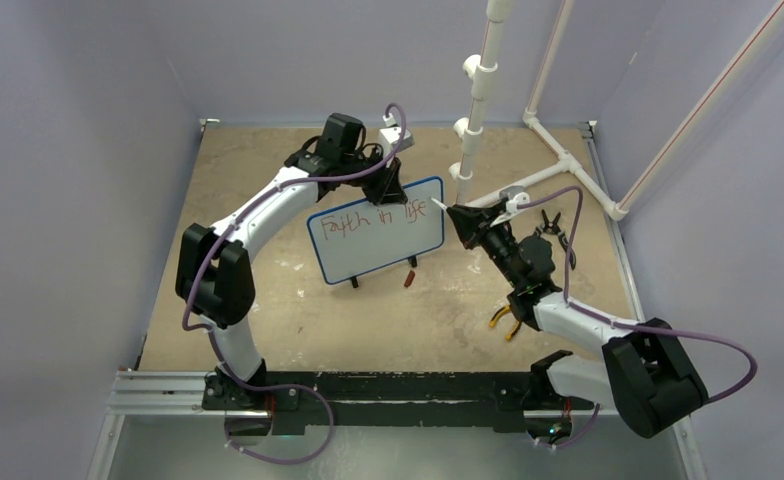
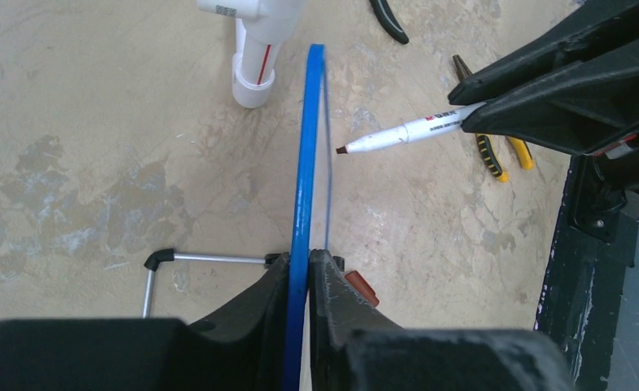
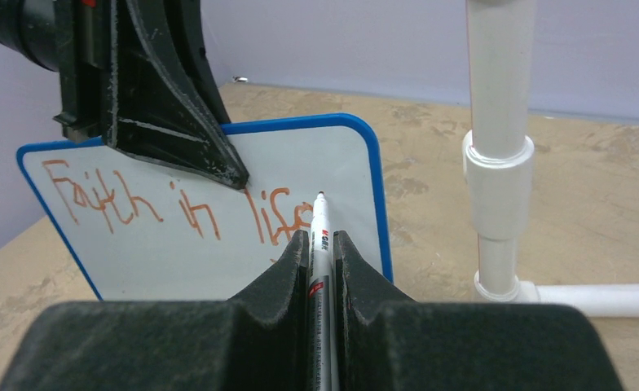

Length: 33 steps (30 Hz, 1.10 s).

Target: Write a sentence on the whiteboard

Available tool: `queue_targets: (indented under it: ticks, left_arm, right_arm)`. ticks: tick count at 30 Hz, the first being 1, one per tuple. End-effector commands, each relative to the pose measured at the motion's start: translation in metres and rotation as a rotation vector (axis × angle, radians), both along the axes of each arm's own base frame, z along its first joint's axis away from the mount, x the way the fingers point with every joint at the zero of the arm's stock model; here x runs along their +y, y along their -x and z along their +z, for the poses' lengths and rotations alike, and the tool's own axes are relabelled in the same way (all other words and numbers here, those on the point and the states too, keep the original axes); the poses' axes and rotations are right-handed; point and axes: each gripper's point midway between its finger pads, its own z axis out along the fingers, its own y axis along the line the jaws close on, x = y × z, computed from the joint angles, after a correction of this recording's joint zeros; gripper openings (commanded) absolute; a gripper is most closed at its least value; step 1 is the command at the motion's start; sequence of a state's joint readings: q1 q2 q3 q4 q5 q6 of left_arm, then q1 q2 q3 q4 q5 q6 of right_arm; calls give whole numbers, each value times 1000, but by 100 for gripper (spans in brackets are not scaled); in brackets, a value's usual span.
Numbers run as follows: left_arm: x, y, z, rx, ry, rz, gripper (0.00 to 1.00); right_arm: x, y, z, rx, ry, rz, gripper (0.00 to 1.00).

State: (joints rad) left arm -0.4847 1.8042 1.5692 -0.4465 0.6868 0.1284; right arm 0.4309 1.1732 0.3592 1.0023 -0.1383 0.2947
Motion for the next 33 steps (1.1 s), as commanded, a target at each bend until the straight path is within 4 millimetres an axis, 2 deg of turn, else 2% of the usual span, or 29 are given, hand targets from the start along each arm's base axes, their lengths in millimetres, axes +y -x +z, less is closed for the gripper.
queue_targets:
  ticks: [1, 9, 14, 18, 23, 29, 33]
  left_arm:
    - [5, 2, 22, -78, 17, -26, 1]
    - [6, 7, 16, -78, 8, -55, 0]
    - [6, 7, 16, -81, 7, -62, 0]
    - [5, 7, 16, -79, 8, -61, 0]
    - [6, 6, 16, -82, 6, -51, 0]
    - [7, 2, 16, -86, -1, -29, 0]
    - [7, 1, 15, -82, -1, -25, 0]
  right_arm:
    - [-8, -8, 9, -29, -15, -56, 0]
    - [-6, -14, 8, -27, -15, -60, 0]
    - [-11, -18, 0, 3, -11, -94, 0]
    - [-14, -16, -7, 26, -5, -102, 0]
    - [-4, -13, -15, 48, 22, -48, 0]
    - [2, -7, -15, 44, 28, -3, 0]
    - [1, 3, -6, 4, 16, 18, 0]
